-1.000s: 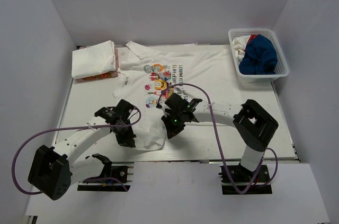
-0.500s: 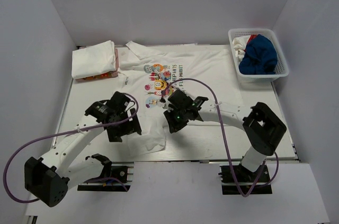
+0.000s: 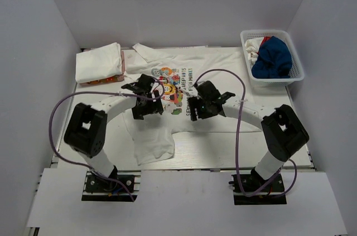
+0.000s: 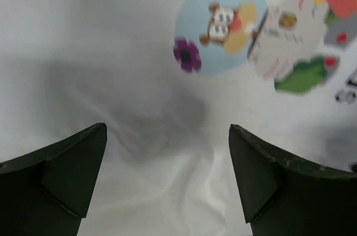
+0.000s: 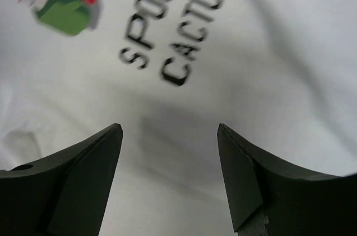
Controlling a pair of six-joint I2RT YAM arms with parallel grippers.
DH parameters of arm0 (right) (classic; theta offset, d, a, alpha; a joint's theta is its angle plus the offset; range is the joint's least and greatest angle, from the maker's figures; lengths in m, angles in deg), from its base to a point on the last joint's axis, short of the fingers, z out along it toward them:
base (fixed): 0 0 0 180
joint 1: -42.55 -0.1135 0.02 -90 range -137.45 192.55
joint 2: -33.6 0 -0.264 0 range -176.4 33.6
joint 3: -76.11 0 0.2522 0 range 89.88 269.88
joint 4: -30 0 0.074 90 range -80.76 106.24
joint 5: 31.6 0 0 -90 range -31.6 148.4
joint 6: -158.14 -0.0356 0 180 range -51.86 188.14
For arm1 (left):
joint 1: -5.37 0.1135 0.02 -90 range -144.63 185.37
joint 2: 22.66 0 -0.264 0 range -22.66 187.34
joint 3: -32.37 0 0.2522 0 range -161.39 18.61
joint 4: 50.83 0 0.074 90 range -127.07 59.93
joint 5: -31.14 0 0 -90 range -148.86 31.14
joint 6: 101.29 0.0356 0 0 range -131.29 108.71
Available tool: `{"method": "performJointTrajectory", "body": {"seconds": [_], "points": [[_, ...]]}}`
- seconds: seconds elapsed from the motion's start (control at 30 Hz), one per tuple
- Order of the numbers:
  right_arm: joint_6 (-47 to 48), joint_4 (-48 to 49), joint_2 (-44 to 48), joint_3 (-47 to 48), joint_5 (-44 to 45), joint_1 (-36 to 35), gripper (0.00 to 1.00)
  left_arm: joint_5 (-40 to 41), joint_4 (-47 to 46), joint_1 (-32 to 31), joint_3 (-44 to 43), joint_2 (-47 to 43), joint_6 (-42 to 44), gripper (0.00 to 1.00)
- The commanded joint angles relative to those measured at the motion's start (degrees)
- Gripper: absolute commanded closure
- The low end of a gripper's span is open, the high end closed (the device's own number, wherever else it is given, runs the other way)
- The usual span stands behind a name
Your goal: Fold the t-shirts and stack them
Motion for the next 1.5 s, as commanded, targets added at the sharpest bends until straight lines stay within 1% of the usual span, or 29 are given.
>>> {"method": "performJointTrajectory", "body": {"seconds": [0.0, 0.13, 0.17, 0.23, 0.33, 0.4, 0.43, 0.5, 0.57, 0.6, 0.63, 0.67, 0.73, 0.77, 0.83, 0.87, 0.93, 0.97, 1.0, 1.03, 1.07, 1.1, 1.13, 1.17, 1.2, 1.27, 1.3, 1.37, 1.47], "points": [[-1.12, 2.65, -1.95, 0.06, 6.10, 3.52, 0.25, 4.06, -4.82, 2.02, -4.63, 3.72, 3.63, 0.00], [-0.68, 4.94, -5.38, 0.32, 7.08, 8.96, 0.25, 3.45, -7.27, 4.31, -8.76, 11.98, 6.18, 0.00], [-0.59, 5.47, -6.95, 0.58, 6.73, 9.50, 0.25, 2.50, -7.28, 5.18, -10.68, 15.74, 6.71, 0.00], [-0.07, 7.48, -9.07, 1.11, 5.24, 11.43, 0.25, -2.59, -9.55, 6.42, -13.15, 19.19, 8.89, 0.00], [0.98, 9.42, -12.15, 1.81, 4.71, 14.07, 0.25, -6.64, -13.77, 7.91, -15.96, 24.03, 10.83, 0.00], [2.39, 9.25, -13.38, 4.27, 3.83, 15.47, 0.25, -7.27, -13.78, 8.61, -18.86, 26.40, 11.37, 0.00], [2.74, 9.08, -13.64, 5.14, 3.56, 15.57, 0.25, -8.40, -13.00, 8.62, -22.79, 28.76, 12.24, 0.00], [3.97, 7.58, -13.04, 7.87, 3.73, 15.66, 0.25, -9.55, -9.92, 8.62, -27.03, 29.66, 13.13, 0.00], [5.46, 8.37, -12.07, 8.05, 3.21, 15.48, 0.21, -9.56, -9.92, 8.62, -27.05, 28.62, 14.70, 0.00], [5.56, 8.37, -10.41, 8.14, 3.30, 15.57, 0.19, -8.95, -9.92, 8.62, -27.05, 27.39, 14.71, 0.00], [5.65, 8.28, -9.70, 8.05, 3.21, 15.40, 0.13, -8.16, -9.92, 8.62, -26.44, 24.51, 14.71, 0.00], [4.95, 7.59, -7.26, 8.05, 3.03, 15.31, 0.10, -7.10, -8.52, 8.62, -25.22, 22.65, 14.71, 0.00], [5.64, 8.36, -5.40, 6.39, 1.46, 14.78, 0.10, -4.12, -7.99, 8.10, -22.93, 18.17, 13.93, 0.00], [5.82, 8.72, -3.21, 5.95, -1.59, 14.69, 0.10, -3.41, -7.98, 7.57, -20.14, 13.10, 13.92, 0.00], [7.40, 9.69, 1.19, 3.84, -6.18, 13.47, 0.10, -3.40, -7.28, 7.57, -17.31, 7.98, 12.52, 0.00], [7.84, 10.65, 2.08, 3.05, -10.11, 12.16, 0.10, -3.40, -6.24, 7.57, -14.16, 2.74, 10.25, 0.00], [7.06, 10.83, 4.53, 2.87, -12.51, 7.95, 0.10, -2.71, -5.44, 7.57, -10.02, -3.09, 7.17, 0.00], [6.62, 10.40, 4.72, 3.13, -15.31, 6.45, 0.10, -2.70, -4.83, 7.57, -5.30, -5.90, 4.19, 0.00], [6.44, 9.44, 4.72, 3.91, -17.25, 3.21, 0.10, -2.70, -3.51, 7.57, -2.65, -8.72, 3.47, 0.00], [6.44, 9.43, 4.11, 4.18, -18.40, -0.74, 0.10, -2.70, -2.72, 7.57, 2.86, -14.57, 2.33, 0.00], [6.70, 9.69, 3.41, 4.88, -18.93, -2.60, 0.10, -2.70, -0.80, 8.35, 5.88, -17.59, -0.56, 0.00], [6.70, 10.47, 2.01, 5.24, -20.68, -6.19, 0.10, -2.70, 0.18, 8.36, 8.69, -20.58, -1.98, 0.00], [6.44, 11.35, -0.09, 5.42, -23.48, -8.75, 0.10, -1.48, 1.41, 8.36, 13.24, -23.57, -3.64, 0.00], [6.44, 12.23, -2.55, 6.46, -25.51, -10.43, 0.10, 0.36, 2.55, 8.36, 15.12, -28.90, -5.75, 0.00], [6.44, 13.28, -3.88, 7.25, -28.32, -11.05, 0.10, 0.38, 4.48, 8.36, 16.79, -31.39, -6.55, 0.00], [6.96, 13.82, -8.53, 10.23, -28.00, -13.69, 0.10, 0.38, 5.90, 8.36, 20.75, -35.79, -7.79, 0.00], [7.14, 13.99, -9.42, 10.86, -25.90, -14.13, 0.10, 0.38, 6.51, 8.36, 21.89, -39.38, -8.92, 0.00], [7.58, 13.22, -13.28, 14.01, -25.18, -15.27, 0.10, -1.02, 6.52, 8.36, 24.53, -42.04, -8.93, 0.00], [6.53, 13.12, -15.66, 13.95, -26.23, -15.28, 0.10, -1.65, 5.47, 8.36, 25.77, -44.51, -8.93, 0.00]]}}
